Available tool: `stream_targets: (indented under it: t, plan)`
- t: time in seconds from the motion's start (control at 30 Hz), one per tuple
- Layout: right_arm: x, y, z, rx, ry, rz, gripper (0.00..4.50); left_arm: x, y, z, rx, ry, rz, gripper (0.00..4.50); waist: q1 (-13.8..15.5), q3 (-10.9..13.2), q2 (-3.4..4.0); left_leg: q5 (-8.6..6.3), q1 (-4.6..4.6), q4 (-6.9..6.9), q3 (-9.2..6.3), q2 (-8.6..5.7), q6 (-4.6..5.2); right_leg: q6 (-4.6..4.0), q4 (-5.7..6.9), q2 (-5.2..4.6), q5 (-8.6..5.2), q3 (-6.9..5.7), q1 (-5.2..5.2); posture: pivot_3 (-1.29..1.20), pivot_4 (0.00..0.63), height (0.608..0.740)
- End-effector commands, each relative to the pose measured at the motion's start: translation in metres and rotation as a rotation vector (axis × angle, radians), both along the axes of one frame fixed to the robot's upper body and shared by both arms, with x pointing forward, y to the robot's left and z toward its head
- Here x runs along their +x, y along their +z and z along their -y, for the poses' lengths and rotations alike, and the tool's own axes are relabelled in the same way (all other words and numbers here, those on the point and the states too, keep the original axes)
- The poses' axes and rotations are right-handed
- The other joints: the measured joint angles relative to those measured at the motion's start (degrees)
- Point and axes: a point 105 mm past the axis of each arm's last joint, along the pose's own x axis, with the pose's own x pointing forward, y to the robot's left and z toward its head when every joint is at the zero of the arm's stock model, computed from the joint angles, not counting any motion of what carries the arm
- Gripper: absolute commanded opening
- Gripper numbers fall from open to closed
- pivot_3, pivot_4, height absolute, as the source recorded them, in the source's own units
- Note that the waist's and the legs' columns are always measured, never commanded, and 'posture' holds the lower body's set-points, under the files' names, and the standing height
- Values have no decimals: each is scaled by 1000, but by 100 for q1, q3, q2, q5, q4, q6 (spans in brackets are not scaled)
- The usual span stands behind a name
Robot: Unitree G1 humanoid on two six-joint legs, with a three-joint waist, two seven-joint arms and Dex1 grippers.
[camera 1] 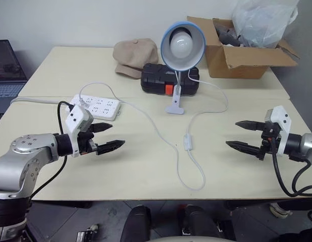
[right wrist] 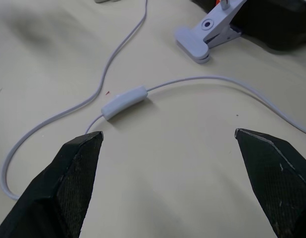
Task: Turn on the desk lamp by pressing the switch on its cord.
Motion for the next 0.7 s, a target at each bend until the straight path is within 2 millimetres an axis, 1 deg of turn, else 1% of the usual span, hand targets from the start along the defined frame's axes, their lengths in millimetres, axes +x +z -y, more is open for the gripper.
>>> stream_targets:
  t: [0.03,0.2,0.33,0.43,0.5,0.6,0.7]
  plan:
    - [0,14,-1,-3,29,48,4474,-6,11,4,1,-29,49,4500,1,0,0,0,0,0,-1,0,0,0,0,0,0,0,0,0,150,740]
    - [0,12,-3,-6,34,47,4474,-5,15,8,1,-24,82,4500,2,0,0,0,0,1,-1,0,0,0,0,0,0,0,0,0,150,740]
    - [0,9,-3,-15,32,32,4474,-11,26,19,-30,-102,149,4500,2,0,0,0,0,0,0,0,0,0,0,0,0,0,1,0,150,740]
    - [0,7,-6,-15,31,13,4474,-16,30,23,-63,-154,158,4500,3,0,0,0,-1,1,0,0,0,-1,-1,0,1,0,1,0,150,740]
    - [1,4,-7,-25,2,-30,4474,-28,32,27,-103,-225,102,4500,-7,0,0,0,0,0,0,0,0,-1,0,0,0,0,1,0,150,740]
    - [9,6,-2,-3,-83,-65,4474,-44,23,29,-75,-299,-14,4500,-21,0,0,0,0,1,1,1,0,0,1,0,0,1,0,0,150,740]
    - [14,13,1,52,-136,-94,4474,-50,20,35,-84,-332,-50,4500,-7,1,4,0,0,0,2,-1,0,0,0,-1,0,2,-1,0,150,740]
